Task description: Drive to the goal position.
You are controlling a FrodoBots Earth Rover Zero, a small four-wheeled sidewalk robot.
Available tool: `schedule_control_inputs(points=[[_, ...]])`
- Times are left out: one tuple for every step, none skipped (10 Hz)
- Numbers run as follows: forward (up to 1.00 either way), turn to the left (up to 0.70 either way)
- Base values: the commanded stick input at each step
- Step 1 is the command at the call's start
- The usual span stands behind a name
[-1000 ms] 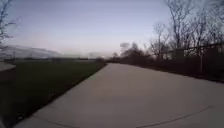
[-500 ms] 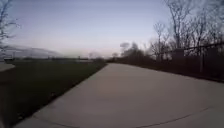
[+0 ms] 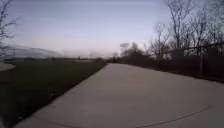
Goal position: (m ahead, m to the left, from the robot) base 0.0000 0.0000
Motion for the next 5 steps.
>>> schedule_control_inputs(points=[[0.00,0.00],[0.00,0.00],[0.01,0.00],[0.03,0.00],[0.05,0.00]])
